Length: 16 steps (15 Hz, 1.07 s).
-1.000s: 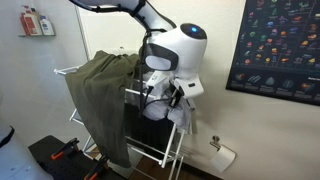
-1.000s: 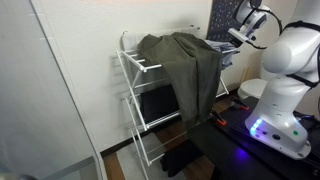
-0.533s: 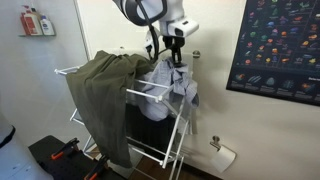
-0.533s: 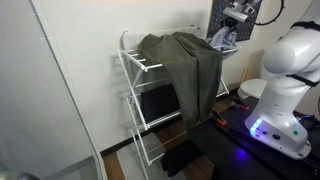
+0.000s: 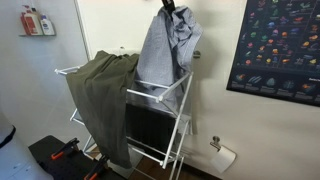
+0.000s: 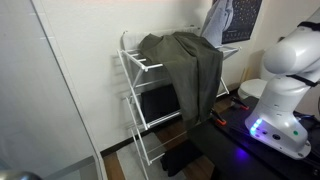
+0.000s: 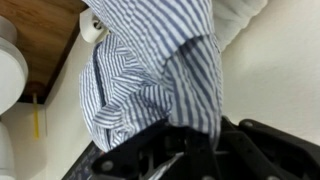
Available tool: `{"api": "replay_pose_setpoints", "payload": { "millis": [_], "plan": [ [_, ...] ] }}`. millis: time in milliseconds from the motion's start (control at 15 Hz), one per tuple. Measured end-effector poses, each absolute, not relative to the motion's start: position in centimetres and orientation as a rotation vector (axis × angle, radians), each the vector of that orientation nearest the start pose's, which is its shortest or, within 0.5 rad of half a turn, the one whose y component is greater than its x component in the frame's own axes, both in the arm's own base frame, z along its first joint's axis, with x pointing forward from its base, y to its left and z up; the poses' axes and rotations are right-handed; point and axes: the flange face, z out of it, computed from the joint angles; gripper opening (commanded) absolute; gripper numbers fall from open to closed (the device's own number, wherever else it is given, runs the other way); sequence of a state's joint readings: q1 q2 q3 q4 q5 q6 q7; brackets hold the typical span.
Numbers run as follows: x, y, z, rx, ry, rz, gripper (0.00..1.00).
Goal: Pick up the blue cloth and put it on top of the metal support.
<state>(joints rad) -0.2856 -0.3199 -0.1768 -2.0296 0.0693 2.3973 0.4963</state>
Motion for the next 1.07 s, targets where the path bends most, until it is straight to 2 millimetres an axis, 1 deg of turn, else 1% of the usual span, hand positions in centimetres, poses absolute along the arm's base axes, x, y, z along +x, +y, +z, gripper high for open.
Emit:
{"api": "replay_pose_setpoints", "payload": {
  "millis": [133, 267, 533, 800, 1067],
  "plan": [
    [45.1, -22.1, 68.4, -2.487, 1.244, -1.048, 0.04],
    [45.1, -20.8, 70.9, -2.463, 1.112, -1.087, 0.04],
    [44.4, -19.5, 75.4, -2.415, 0.885, -1.104, 0.05],
    [42.7, -18.2, 80.1, -2.428, 0.732, -1.04, 0.04],
    [40.0, -16.1, 84.2, -2.49, 0.606, -0.883, 0.04]
  ]
}}
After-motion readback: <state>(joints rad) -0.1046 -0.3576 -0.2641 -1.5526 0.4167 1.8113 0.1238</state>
